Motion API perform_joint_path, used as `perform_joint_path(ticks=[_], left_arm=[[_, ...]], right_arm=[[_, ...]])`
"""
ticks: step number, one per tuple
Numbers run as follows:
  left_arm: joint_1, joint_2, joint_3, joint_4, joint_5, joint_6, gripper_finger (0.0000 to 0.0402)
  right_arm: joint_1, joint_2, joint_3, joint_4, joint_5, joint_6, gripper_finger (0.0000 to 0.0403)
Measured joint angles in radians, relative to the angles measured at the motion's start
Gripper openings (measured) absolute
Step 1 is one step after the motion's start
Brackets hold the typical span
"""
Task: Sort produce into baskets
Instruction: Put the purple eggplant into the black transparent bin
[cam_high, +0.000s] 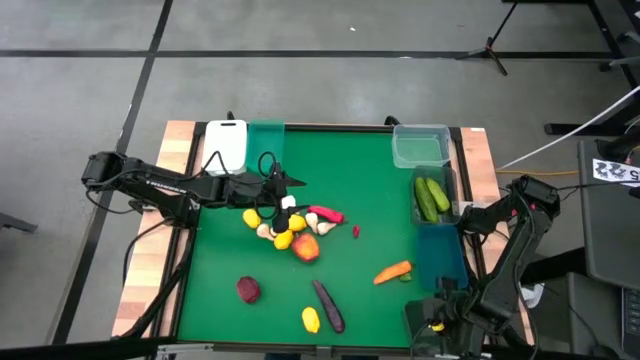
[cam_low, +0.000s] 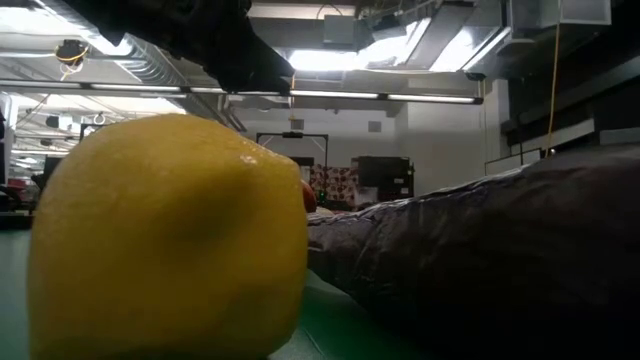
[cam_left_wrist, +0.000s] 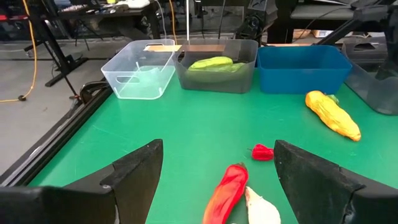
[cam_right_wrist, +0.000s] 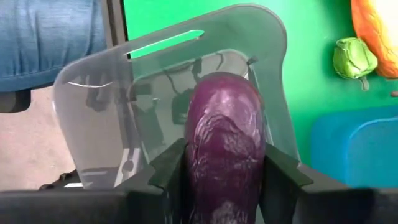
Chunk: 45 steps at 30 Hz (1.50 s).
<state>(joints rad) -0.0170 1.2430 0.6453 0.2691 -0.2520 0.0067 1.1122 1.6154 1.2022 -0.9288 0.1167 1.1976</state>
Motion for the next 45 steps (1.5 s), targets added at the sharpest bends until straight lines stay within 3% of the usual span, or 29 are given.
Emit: perform_joint_path(ticks=[8, 18, 22, 27, 35, 45], left_arm=[[0.0, 0.0, 0.0, 0.0, 0.0, 0.0, 0.0301], [0.0, 0.0, 0.0, 0.0, 0.0, 0.0, 0.0301], [0.0, 0.0, 0.0, 0.0, 0.0, 0.0, 0.0301], [0.0, 0.0, 0.0, 0.0, 0.001, -0.006, 0.0301], [0.0, 0.0, 0.0, 0.0, 0.001, -0.009, 0.0301], [0.0, 0.0, -0.001, 0.0, 0.001, -0.052, 0.0301]], right_arm=[[0.0, 0.0, 0.001, 0.021, 0.003, 0.028, 0.0158], [-0.003, 0.0, 0.002, 0.023, -0.004, 0.054, 0.0277], [-0.04, -0.004, 0.002, 0.023, 0.017, 0.039, 0.0297], [-0.151, -0.027, 0.002, 0.018, 0.044, -0.007, 0.0294], [-0.429, -0.055, 0.003, 0.056, 0.056, -0.055, 0.0292], [-0.687, -0.018, 0.004, 0.259, 0.049, -0.32, 0.0292]])
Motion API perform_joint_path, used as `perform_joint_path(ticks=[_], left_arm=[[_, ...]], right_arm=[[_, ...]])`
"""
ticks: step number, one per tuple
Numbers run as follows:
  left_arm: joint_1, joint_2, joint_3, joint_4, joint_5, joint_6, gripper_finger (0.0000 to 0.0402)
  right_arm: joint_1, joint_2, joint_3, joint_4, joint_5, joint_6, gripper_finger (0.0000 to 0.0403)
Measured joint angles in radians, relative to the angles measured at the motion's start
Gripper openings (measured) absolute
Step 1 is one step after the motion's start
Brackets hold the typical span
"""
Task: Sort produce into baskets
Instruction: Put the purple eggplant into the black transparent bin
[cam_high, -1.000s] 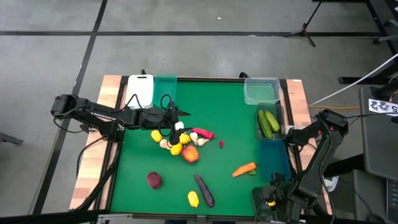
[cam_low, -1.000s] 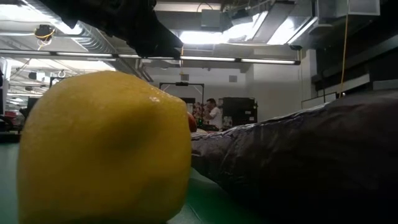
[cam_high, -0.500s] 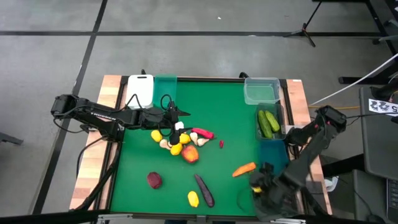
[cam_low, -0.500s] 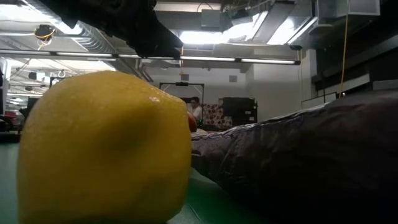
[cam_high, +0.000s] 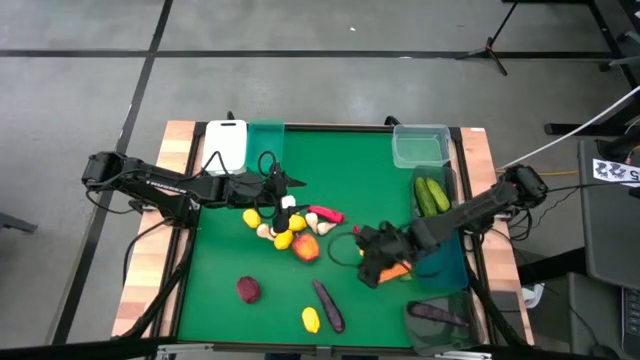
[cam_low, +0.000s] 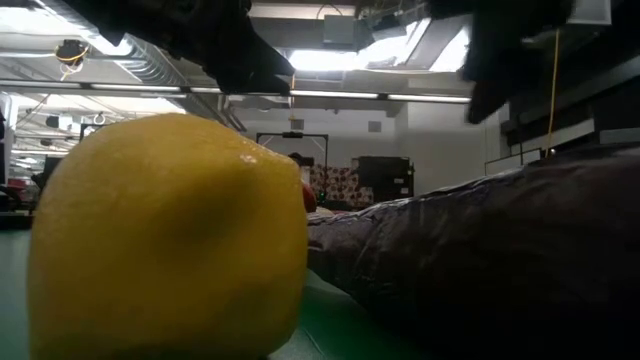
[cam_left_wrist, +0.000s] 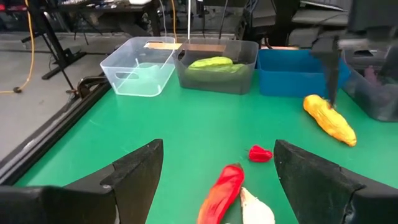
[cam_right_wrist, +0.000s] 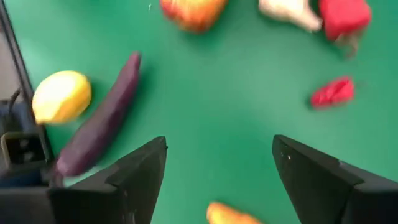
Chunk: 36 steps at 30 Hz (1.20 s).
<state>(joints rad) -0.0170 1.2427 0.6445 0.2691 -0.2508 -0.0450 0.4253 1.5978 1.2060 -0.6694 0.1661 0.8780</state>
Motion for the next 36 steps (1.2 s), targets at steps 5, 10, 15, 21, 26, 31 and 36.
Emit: perform_joint_path(ticks=[5, 10, 15, 21, 26, 31, 36], left_arm=[[0.0, 0.0, 0.0, -0.004, 0.0, -0.039, 0.0301], [0.0, 0.0, 0.0, -0.036, 0.0, -0.074, 0.0301], [0.0, 0.0, 0.0, -0.098, 0.001, -0.08, 0.0301], [0.0, 0.0, 0.0, -0.135, 0.001, -0.062, 0.0301], [0.0, 0.0, 0.0, -0.124, 0.0, -0.046, 0.0301], [0.0, 0.0, 0.0, -0.131, 0.0, -0.039, 0.0301], [0.0, 0.0, 0.0, -0.131, 0.0, -0.06, 0.0301]], right_arm=[[-0.043, 0.084, 0.0, 0.162, -0.01, -0.054, 0.0292], [-0.03, 0.187, 0.0, 0.337, -0.061, -0.042, 0.0292], [-0.002, 0.277, 0.057, 0.35, -0.082, 0.031, 0.0292], [0.036, 0.374, 0.187, 0.309, -0.093, 0.034, 0.0292], [0.04, 0.464, 0.33, 0.139, -0.082, 0.029, 0.0292], [0.039, 0.553, 0.44, 0.043, -0.132, 0.002, 0.0292], [0.039, 0.577, 0.481, 0.038, -0.133, -0.019, 0.0292]])
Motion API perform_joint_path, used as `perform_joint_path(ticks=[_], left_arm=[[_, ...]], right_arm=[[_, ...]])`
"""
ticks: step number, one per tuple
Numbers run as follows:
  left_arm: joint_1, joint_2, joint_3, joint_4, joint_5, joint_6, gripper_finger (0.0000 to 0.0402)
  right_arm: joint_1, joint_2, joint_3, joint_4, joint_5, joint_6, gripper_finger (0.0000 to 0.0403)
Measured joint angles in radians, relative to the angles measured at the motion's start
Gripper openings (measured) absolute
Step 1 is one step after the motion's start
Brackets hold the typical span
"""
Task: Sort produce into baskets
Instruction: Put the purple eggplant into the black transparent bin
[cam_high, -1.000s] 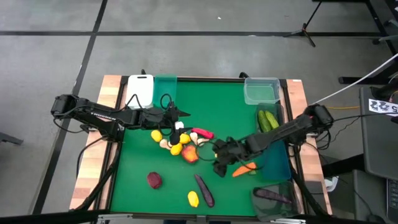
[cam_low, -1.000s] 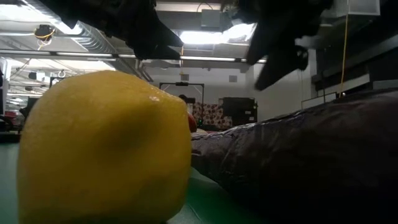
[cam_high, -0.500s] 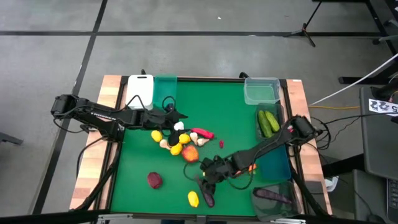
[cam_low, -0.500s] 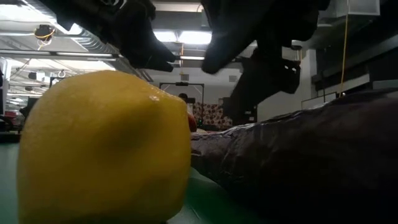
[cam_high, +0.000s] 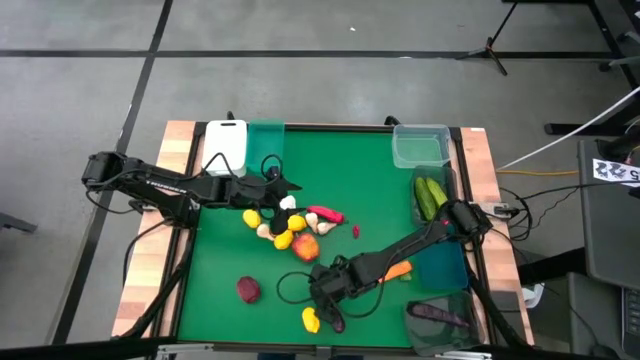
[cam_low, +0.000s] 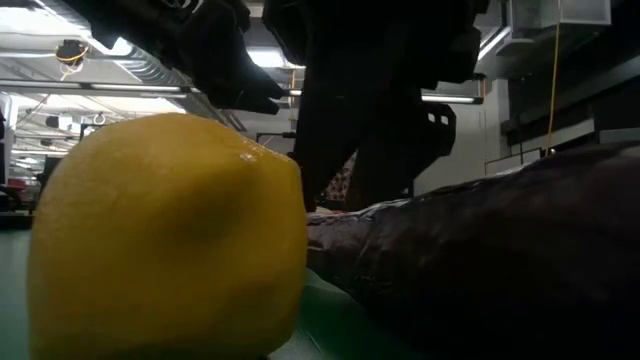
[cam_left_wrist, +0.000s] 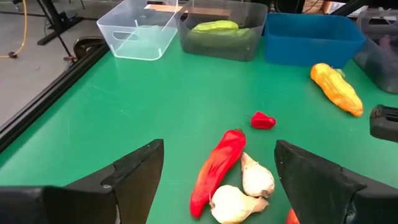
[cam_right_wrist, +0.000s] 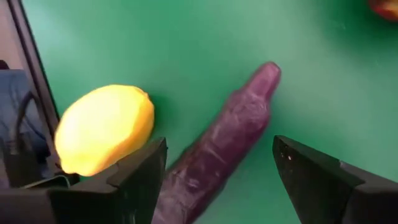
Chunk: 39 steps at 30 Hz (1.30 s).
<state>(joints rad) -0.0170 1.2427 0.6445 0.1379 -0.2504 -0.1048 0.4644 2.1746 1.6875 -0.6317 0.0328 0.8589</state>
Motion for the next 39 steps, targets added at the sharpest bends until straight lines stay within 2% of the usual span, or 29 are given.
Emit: perform_joint_path(ticks=[11, 17, 22, 26, 36, 39], left_arm=[[0.0, 0.0, 0.0, -0.001, 0.0, -0.002, 0.0301], [0.0, 0.0, 0.0, 0.0, 0.0, -0.003, 0.0301], [-0.001, 0.0, 0.0, -0.001, 0.0, -0.004, 0.0301], [-0.002, 0.0, 0.0, -0.001, 0.0, -0.004, 0.0301], [-0.002, 0.0, 0.0, -0.001, 0.0, -0.002, 0.0301], [-0.002, 0.0, 0.0, -0.001, 0.0, 0.003, 0.0301]], right_arm=[[0.0, 0.011, 0.001, -0.019, -0.001, -0.011, 0.0292], [-0.018, 0.038, 0.0, 0.001, -0.111, -0.022, 0.0292], [-0.036, 0.038, 0.0, -0.016, -0.114, -0.027, 0.0286], [-0.044, 0.038, 0.0, -0.048, -0.124, -0.001, 0.0243], [-0.046, 0.037, -0.008, -0.052, -0.137, -0.029, 0.0087], [-0.046, 0.037, -0.008, -0.052, -0.132, -0.036, 0.006]])
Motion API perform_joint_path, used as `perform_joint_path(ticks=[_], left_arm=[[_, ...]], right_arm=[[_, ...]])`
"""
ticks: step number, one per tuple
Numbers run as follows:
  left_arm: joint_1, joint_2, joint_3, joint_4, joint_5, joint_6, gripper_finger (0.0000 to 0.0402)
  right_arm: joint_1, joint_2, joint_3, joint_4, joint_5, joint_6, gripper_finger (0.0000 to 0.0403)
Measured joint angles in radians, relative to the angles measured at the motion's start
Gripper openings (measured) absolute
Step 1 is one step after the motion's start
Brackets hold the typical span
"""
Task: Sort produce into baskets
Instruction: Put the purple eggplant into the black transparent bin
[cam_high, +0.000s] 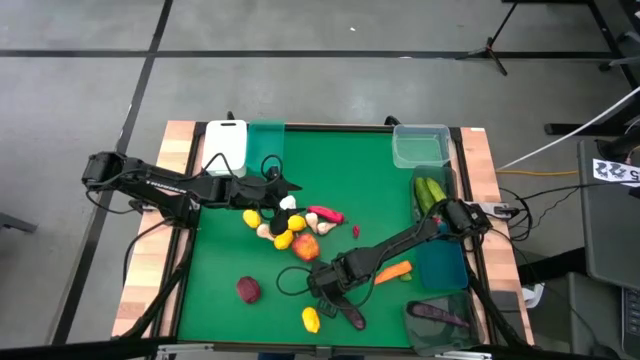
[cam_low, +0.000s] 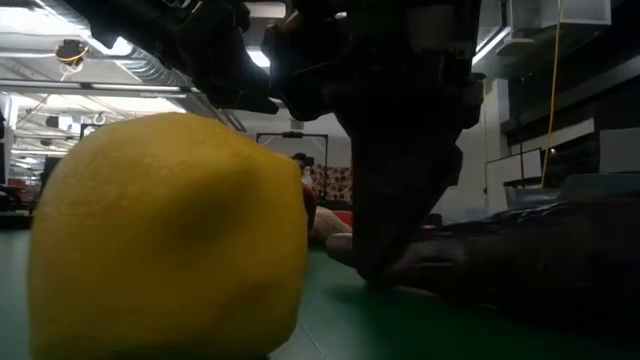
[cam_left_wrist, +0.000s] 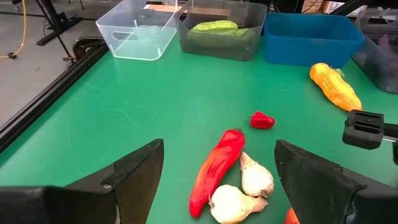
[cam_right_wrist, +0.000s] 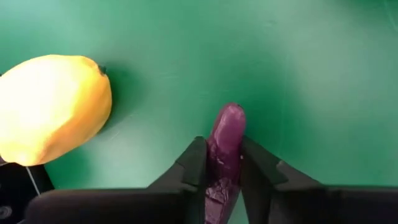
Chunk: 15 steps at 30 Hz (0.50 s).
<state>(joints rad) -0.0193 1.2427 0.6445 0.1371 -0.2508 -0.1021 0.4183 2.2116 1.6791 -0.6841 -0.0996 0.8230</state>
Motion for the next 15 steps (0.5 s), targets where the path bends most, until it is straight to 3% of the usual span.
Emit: perform_joint_path(ticks=[8, 15], left_arm=[[0.0, 0.0, 0.0, 0.0, 0.0, 0.0, 0.0301], [0.0, 0.0, 0.0, 0.0, 0.0, 0.001, 0.0301]], right_arm=[[-0.006, 0.0, 0.049, -0.1, 0.026, -0.036, 0.0065], [-0.007, -0.015, 0.23, -0.351, 0.119, -0.116, 0.0059]])
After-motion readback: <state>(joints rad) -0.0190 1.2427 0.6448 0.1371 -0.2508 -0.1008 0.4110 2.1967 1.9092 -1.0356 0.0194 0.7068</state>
